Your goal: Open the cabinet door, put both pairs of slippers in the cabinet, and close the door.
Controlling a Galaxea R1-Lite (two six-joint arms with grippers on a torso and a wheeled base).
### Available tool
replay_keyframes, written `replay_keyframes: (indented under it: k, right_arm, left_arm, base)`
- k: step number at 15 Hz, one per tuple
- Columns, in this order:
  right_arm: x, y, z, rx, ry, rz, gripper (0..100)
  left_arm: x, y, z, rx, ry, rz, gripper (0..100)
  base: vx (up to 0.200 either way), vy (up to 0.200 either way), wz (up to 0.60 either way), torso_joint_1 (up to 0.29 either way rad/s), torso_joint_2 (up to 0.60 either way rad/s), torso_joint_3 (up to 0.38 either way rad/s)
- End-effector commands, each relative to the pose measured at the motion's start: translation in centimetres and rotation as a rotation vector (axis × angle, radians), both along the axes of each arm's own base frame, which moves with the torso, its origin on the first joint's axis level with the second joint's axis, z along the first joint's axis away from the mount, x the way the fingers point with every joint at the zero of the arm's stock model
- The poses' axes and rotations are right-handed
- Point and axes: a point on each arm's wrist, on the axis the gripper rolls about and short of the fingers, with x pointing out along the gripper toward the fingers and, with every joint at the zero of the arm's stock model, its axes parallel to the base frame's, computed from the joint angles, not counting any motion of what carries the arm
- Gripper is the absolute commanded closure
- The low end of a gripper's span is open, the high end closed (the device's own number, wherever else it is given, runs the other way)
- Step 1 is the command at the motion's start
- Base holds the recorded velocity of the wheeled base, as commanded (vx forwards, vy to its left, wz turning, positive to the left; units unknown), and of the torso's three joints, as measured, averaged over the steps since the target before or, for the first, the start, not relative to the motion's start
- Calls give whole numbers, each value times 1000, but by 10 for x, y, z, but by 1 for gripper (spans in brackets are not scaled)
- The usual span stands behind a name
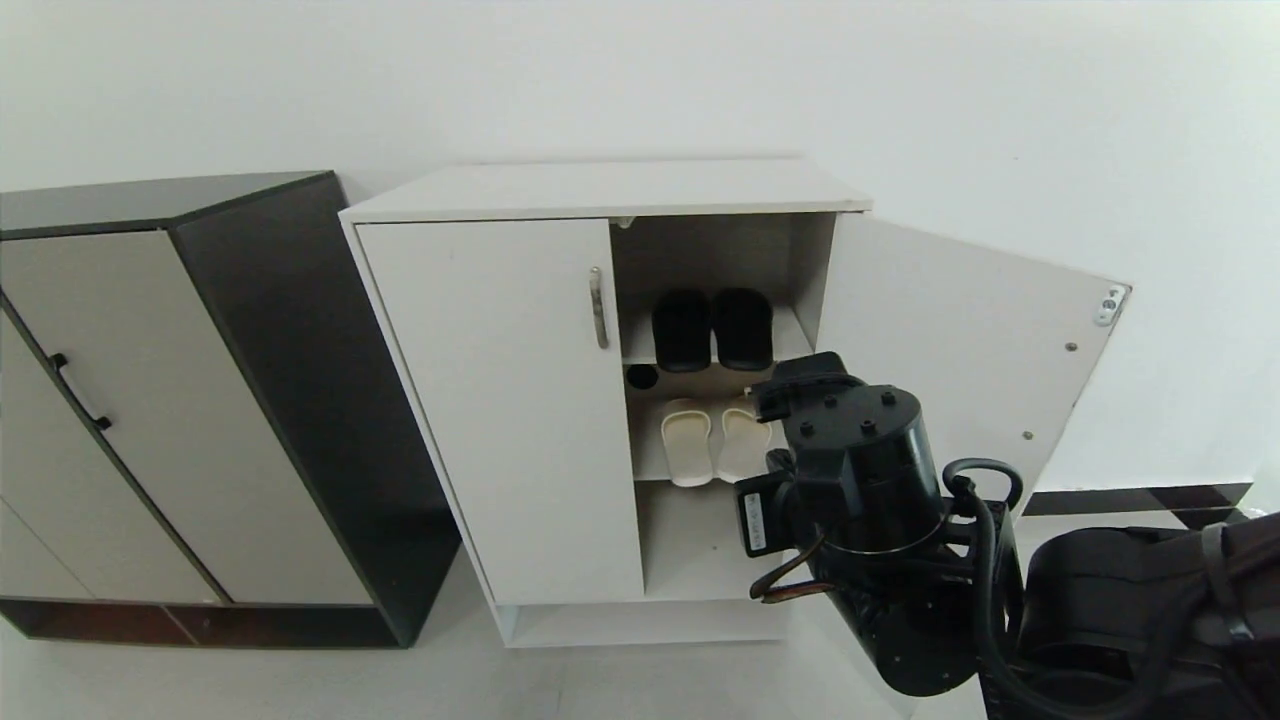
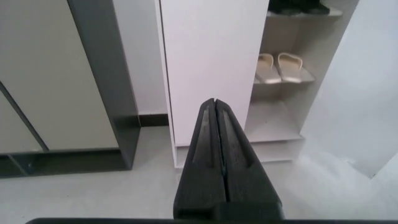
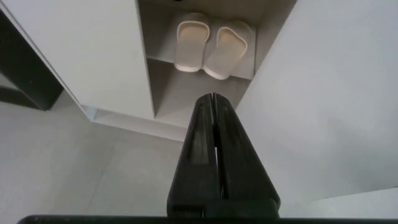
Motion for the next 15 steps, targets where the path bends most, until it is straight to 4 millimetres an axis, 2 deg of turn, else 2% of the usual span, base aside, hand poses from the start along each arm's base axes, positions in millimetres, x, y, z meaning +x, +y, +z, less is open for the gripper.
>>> replay_keyframes:
  k: [1, 8, 15]
  right_arm:
    - [0, 1, -1, -1, 1, 1, 100]
    - [0, 1, 1, 1, -2, 2, 100]
    - [0, 1, 1, 1, -2, 2, 100]
  left_arm:
    - [0, 0, 0, 0, 1, 1, 100]
    - [0, 0, 0, 0, -1, 1, 100]
    - [0, 0, 0, 0, 1, 1, 100]
  base:
    - [0, 0, 0, 124, -456, -344]
    - [0, 0, 0, 143, -470, -327]
    - [0, 0, 0, 193, -500, -309]
